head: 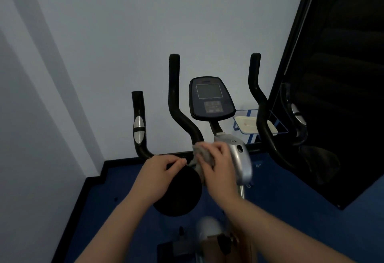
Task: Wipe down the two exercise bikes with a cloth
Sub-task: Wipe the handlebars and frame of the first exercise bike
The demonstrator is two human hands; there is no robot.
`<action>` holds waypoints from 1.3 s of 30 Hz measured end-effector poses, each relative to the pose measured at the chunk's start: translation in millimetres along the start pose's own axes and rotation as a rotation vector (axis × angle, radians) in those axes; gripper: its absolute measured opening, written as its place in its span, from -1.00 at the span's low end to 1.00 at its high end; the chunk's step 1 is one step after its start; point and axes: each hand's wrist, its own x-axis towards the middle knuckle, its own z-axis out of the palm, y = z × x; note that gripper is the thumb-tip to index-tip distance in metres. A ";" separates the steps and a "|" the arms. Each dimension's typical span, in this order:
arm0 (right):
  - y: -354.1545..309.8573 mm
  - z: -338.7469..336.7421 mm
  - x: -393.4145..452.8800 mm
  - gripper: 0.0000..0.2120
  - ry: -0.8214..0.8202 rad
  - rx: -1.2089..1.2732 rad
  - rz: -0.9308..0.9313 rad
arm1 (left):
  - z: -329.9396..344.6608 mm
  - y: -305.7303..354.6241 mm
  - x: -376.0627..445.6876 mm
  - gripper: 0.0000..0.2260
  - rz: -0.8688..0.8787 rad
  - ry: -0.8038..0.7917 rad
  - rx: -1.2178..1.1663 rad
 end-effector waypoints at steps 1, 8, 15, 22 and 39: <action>-3.3 -1.5 14.4 -0.75 -0.009 -0.023 0.022 | 0.2 -0.4 0.1 -0.83 -0.002 0.000 -0.002; -6.3 5.4 -16.6 -0.64 0.043 -0.091 -0.055 | -0.6 0.0 0.7 -0.82 -0.008 -0.001 -0.006; -18.6 6.8 36.4 -0.76 0.000 -0.194 -0.087 | -1.8 4.1 -1.4 -0.82 -0.027 -0.006 -0.033; -16.9 9.7 72.1 -0.77 -0.151 -0.350 -0.202 | -1.5 5.8 -1.7 -0.78 -0.072 -0.012 -0.040; -5.8 16.1 45.9 -0.77 0.054 -0.166 -0.163 | -0.2 2.9 -3.0 -0.81 -0.088 -0.012 -0.005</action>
